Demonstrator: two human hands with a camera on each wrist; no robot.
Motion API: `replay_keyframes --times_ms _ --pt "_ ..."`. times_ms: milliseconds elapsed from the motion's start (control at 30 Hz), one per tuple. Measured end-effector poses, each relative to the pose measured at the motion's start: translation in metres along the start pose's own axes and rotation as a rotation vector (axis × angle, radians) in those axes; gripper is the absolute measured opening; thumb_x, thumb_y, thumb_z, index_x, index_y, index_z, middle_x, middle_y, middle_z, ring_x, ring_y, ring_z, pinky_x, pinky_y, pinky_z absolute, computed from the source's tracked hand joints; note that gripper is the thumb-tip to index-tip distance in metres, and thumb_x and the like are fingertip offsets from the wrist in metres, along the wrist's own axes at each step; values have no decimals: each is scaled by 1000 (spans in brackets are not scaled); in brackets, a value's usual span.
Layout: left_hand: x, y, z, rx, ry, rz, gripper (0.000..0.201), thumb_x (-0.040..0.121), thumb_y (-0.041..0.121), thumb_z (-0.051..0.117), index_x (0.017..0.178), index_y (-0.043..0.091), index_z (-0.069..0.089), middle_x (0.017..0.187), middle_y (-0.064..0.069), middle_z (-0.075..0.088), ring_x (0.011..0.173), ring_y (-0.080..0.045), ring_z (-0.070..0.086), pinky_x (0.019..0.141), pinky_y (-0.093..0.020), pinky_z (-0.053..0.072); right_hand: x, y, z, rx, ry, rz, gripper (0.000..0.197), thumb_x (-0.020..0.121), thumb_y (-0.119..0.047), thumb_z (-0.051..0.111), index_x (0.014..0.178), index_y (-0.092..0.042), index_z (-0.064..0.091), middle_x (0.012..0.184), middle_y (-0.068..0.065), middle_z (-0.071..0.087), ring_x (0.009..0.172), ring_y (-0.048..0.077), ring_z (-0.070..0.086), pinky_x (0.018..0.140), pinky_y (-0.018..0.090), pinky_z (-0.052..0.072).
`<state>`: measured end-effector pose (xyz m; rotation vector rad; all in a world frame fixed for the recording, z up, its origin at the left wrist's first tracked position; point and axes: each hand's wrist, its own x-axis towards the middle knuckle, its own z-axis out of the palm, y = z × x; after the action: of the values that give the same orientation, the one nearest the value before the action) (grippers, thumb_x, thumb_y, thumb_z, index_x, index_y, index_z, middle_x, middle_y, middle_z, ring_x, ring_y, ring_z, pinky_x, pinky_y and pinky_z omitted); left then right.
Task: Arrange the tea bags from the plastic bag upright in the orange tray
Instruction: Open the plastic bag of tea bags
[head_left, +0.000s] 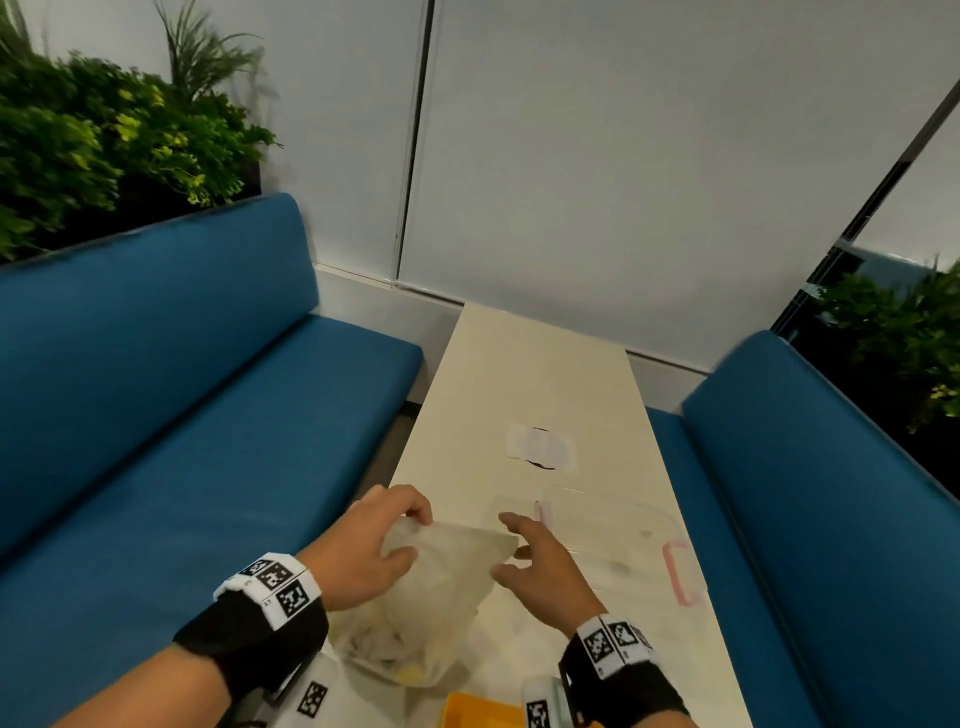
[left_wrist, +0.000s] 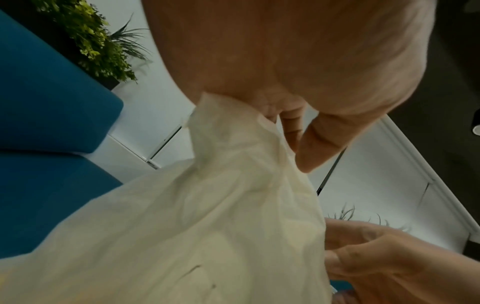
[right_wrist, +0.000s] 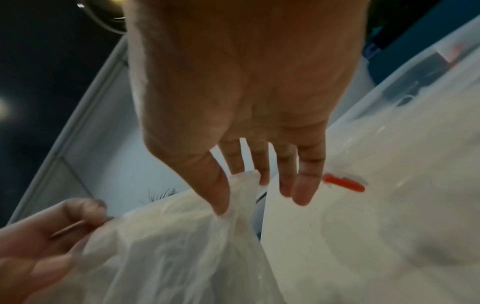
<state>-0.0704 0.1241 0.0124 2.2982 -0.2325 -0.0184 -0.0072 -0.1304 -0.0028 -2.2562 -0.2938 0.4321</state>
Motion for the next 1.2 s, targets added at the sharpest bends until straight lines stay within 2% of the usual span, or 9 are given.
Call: replay_keyframes --times_ms 67,133,300,433,600,733,867,1000,1200 --pt "-2 0 -5 15 60 42 32 90 18 63 101 46 52 105 20 54 103 -3 52 95 -23 43 4 -7 2 136 5 10 33 85 -12 68 117 -22 64 108 -10 64 80 11 70 65 21 54" --pt "-3 -3 -10 49 121 94 31 92 13 62 99 43 56 106 24 57 103 -2 54 92 -22 45 4 -13 1 197 75 -13 15 85 -4 67 98 -11 69 87 4 69 67 15 70 56 23 51" --pt "-3 -8 -33 110 192 56 26 90 23 73 103 44 64 95 21 58 92 1 58 80 -15 46 -8 -27 -17 353 168 -70 6 82 3 70 82 -3 70 65 5 66 56 17 61 51 27 42" --pt "-3 -2 -46 147 196 -2 25 83 27 81 81 45 64 87 19 62 85 -1 60 78 -24 51 -18 -44 -23 411 173 -114 6 85 0 71 82 5 68 62 9 64 47 10 56 45 17 38" --pt "-9 13 -66 306 211 -151 16 81 51 75 75 40 66 79 24 69 81 0 62 76 -25 48 -20 -45 -26 345 286 -113 11 84 -7 73 74 -7 71 58 20 63 46 14 53 49 28 41" --pt "-7 31 -72 426 258 -67 8 93 52 61 98 47 66 102 27 65 100 1 58 79 -23 40 -26 -43 -30 318 336 -171 12 82 -4 76 73 -12 72 65 8 66 49 14 59 52 27 46" --pt "13 71 -35 481 63 141 37 95 59 53 128 45 59 126 27 58 116 0 52 100 -28 40 -26 -49 -24 172 355 -273 29 80 -8 79 66 -31 71 80 -4 62 64 18 62 56 22 45" --pt "31 92 -6 566 -2 210 33 102 51 43 121 37 67 115 13 66 107 -9 59 91 -29 39 -32 -57 -19 115 335 -307 35 82 -3 75 67 -34 68 79 -3 60 61 14 63 56 21 47" --pt "30 93 -13 632 -41 205 35 103 51 40 117 32 67 113 12 64 102 -10 58 89 -28 38 -38 -64 -17 140 327 -301 27 82 -9 77 67 -30 70 80 -2 60 58 18 64 54 18 45"
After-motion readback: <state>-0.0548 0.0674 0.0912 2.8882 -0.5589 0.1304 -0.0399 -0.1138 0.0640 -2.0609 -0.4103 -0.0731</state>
